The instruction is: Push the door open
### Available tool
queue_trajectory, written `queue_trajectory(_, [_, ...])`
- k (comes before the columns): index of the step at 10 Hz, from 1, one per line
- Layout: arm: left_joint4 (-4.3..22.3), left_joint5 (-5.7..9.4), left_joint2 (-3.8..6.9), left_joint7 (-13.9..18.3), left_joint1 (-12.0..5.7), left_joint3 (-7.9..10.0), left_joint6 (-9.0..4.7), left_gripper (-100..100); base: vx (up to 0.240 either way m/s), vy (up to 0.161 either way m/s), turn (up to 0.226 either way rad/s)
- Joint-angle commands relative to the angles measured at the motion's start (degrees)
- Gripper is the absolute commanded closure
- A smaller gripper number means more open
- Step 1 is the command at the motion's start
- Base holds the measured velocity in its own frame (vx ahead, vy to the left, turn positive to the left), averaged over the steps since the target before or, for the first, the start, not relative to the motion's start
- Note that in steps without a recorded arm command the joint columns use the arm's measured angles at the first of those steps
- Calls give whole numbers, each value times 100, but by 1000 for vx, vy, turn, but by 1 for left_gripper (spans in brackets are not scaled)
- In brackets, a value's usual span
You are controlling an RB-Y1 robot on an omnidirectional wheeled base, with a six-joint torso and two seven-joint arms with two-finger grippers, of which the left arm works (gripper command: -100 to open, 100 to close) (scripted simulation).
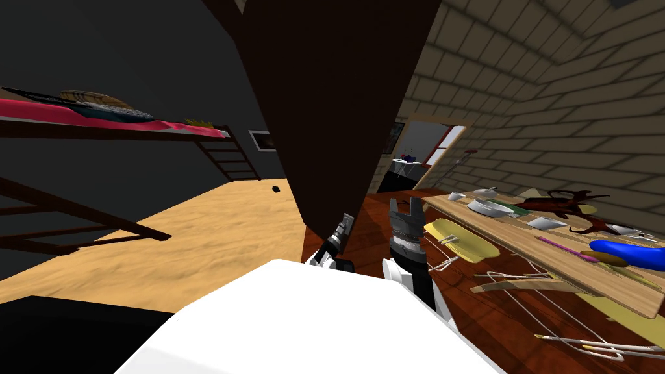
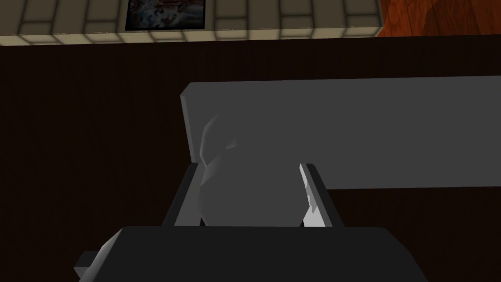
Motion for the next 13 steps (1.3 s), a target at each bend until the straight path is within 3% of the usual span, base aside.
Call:
queue_trajectory(1, [10,2,11,1,12,2,7,100,-17,12,2])
queue_trajectory(3, [10,2,11,1,12,2,7,100,-5,3,1])
queue_trajectory(4, [0,30,182,-5,9,120,26,100,74,-92,71])
queue_trajectory(8, [-30,89,295,-13,-7,362,51,100,122,-148,93])
queue_trajectory(11, [-53,134,230,-20,-19,550,71,100,101,-190,94])
queue_trajectory(13, [-73,172,60,-25,-29,708,88,100,81,-181,114])
